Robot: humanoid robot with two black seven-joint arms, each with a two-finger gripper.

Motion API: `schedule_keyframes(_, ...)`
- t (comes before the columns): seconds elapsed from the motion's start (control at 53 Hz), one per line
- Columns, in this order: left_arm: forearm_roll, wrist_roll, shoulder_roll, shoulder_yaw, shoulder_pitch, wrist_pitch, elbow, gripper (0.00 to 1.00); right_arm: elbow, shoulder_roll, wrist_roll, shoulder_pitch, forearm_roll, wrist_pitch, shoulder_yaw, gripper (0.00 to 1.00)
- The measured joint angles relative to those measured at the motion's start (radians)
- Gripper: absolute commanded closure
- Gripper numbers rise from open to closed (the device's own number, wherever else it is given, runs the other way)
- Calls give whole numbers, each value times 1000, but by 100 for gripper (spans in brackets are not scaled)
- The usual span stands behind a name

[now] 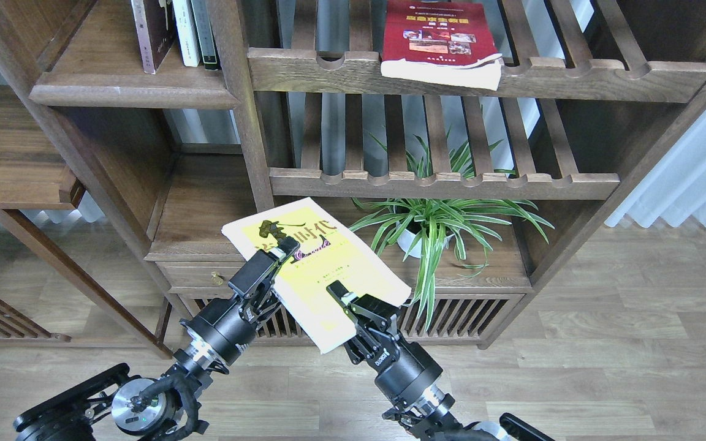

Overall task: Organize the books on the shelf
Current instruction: 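Hold the yellow book between both grippers in front of the shelf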

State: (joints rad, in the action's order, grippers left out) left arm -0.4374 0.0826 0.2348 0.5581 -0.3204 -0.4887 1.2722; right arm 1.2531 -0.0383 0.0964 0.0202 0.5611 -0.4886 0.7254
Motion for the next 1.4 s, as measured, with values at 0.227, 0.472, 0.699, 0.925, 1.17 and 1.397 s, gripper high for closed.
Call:
schedule_keyframes(0.227, 2, 0, 0, 0, 4, 0, -1, 46, 0, 0, 0, 0, 0, 0, 0, 92)
schedule_keyframes(0.472, 0, 16, -1, 3, 7, 0, 0, 80, 0, 0, 0, -2, 0, 0, 0, 92)
schedule_keyframes(0.699, 0, 26, -1, 1, 11, 0, 1, 93, 0, 4, 0, -4, 0, 0, 0, 92)
schedule_keyframes(0.925, 0, 37, 0, 1, 18, 0, 2, 94, 0, 10, 1, -6, 0, 0, 0, 91)
schedule_keyframes(1.17, 0, 37, 1, 1, 18, 0, 2, 94, 0, 14, 0, -9, 0, 0, 0, 71)
schedule_keyframes(1.397, 0, 37, 6, 0, 18, 0, 3, 94, -1, 10, -4, -11, 0, 0, 0, 36)
